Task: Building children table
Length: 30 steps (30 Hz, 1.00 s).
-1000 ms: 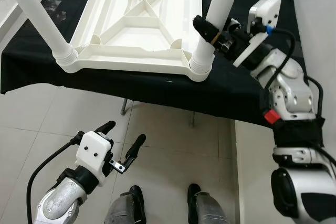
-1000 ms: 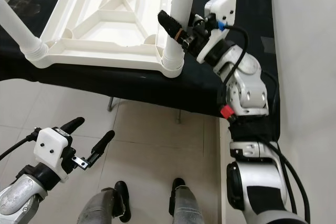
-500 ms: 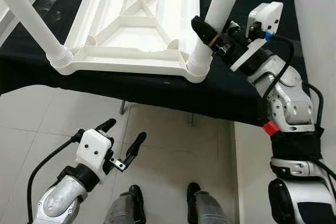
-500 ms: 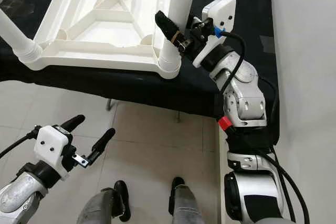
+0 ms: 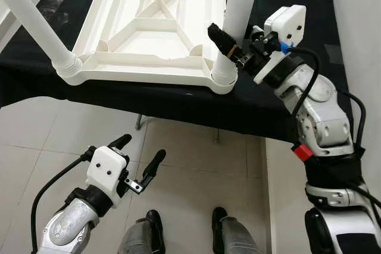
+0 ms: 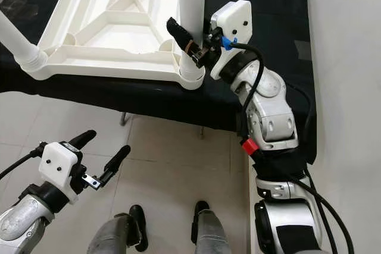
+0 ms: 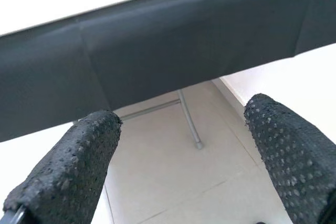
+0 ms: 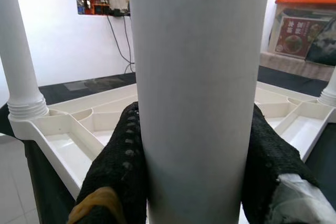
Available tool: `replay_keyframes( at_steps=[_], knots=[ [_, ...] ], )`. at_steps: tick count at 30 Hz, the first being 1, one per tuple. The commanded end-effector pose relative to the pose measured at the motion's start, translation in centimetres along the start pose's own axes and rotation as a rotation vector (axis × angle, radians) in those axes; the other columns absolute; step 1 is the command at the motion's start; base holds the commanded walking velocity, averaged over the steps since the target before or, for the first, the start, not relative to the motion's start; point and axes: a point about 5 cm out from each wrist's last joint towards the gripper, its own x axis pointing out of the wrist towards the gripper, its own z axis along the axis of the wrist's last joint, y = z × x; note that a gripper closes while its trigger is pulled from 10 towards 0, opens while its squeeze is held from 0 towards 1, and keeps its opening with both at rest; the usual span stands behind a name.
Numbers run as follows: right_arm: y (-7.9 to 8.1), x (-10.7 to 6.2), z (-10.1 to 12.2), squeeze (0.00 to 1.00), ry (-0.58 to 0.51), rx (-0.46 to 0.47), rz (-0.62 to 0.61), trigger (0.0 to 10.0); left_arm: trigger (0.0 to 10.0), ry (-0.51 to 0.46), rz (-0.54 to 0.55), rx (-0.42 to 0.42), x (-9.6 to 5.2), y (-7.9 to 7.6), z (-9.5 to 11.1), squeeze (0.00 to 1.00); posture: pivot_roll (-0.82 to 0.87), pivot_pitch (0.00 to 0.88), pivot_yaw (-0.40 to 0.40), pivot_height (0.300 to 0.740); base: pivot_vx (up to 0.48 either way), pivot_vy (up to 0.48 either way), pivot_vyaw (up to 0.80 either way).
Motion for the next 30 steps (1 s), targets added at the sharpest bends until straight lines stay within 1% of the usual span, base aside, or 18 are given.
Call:
replay_keyframes(
  at_steps=[1, 3, 6, 7, 9, 11, 15, 17, 20, 21, 29, 30],
  knots=[
    [0.9, -0.6, -3.0, 0.00, 0.145, 0.061, 0.003, 0.0, 10.0, 0.032, -0.002, -0.010, -0.4, -0.2, -0.7, 0.00, 0.04, 0.368, 0.002, 0.740, 0.000, 0.000, 0.00],
    [0.9, -0.6, -3.0, 0.00, 0.145, 0.061, 0.003, 0.0, 10.0, 0.032, -0.002, -0.010, -0.4, -0.2, -0.7, 0.00, 0.04, 0.368, 0.002, 0.740, 0.000, 0.000, 0.00],
    [1.6, -0.5, -3.6, 0.00, 0.187, 0.074, -0.018, 0.0, 10.0, 0.034, -0.002, -0.009, -0.4, -0.2, -0.9, 0.00, 0.04, 0.366, 0.002, 0.740, 0.000, 0.000, 0.00],
    [1.6, -0.5, -3.6, 0.00, 0.187, 0.074, -0.018, 0.0, 10.0, 0.034, -0.002, -0.009, -0.4, -0.2, -0.9, 0.00, 0.04, 0.366, 0.002, 0.740, 0.000, 0.000, 0.00],
    [1.6, -0.6, -4.0, 0.00, 0.231, 0.072, -0.046, 0.0, 10.0, 0.035, 0.000, -0.008, -0.4, -0.2, -1.0, 0.00, 0.03, 0.365, -0.001, 0.740, 0.000, 0.000, 0.00],
    [1.6, -0.6, -4.0, 0.00, 0.231, 0.072, -0.046, 0.0, 10.0, 0.035, 0.000, -0.008, -0.4, -0.2, -1.0, 0.00, 0.03, 0.365, -0.001, 0.740, 0.000, 0.000, 0.00],
    [1.4, -0.7, -4.3, 0.00, 0.295, 0.067, -0.103, 0.0, 10.0, 0.034, 0.001, -0.008, -0.4, -0.2, -1.1, 0.00, 0.03, 0.365, -0.003, 0.740, 0.000, 0.000, 0.00],
    [1.2, -1.0, -4.6, 0.00, 0.346, 0.075, -0.157, 0.0, 10.0, 0.034, 0.001, -0.008, -0.4, -0.2, -1.1, 0.00, 0.03, 0.365, -0.003, 0.740, 0.000, 0.000, 0.00],
    [1.1, -1.1, -4.7, 0.00, 0.363, 0.080, -0.182, 0.0, 10.0, 0.033, 0.001, -0.008, -0.4, -0.2, -1.0, 0.00, 0.03, 0.365, -0.003, 0.740, 0.000, 0.000, 0.00],
    [0.9, -1.3, -5.1, 0.00, 0.389, 0.094, -0.228, 0.0, 10.0, 0.034, 0.001, -0.008, -0.4, -0.2, -1.1, 0.00, 0.03, 0.364, -0.004, 0.740, 0.000, 0.000, 0.00],
    [0.5, -1.4, -5.3, 0.00, 0.407, 0.112, -0.292, 0.0, 10.0, 0.032, 0.001, -0.007, -0.4, -0.2, -1.1, 0.00, 0.03, 0.364, -0.004, 0.740, 0.000, 0.000, 0.00],
    [0.2, -1.0, -4.5, 0.00, 0.338, 0.128, -0.303, 0.0, 10.0, 0.031, 0.002, -0.007, -0.4, -0.2, -1.0, 0.00, 0.03, 0.361, -0.003, 0.740, 0.000, 0.000, 0.00]
  ],
)
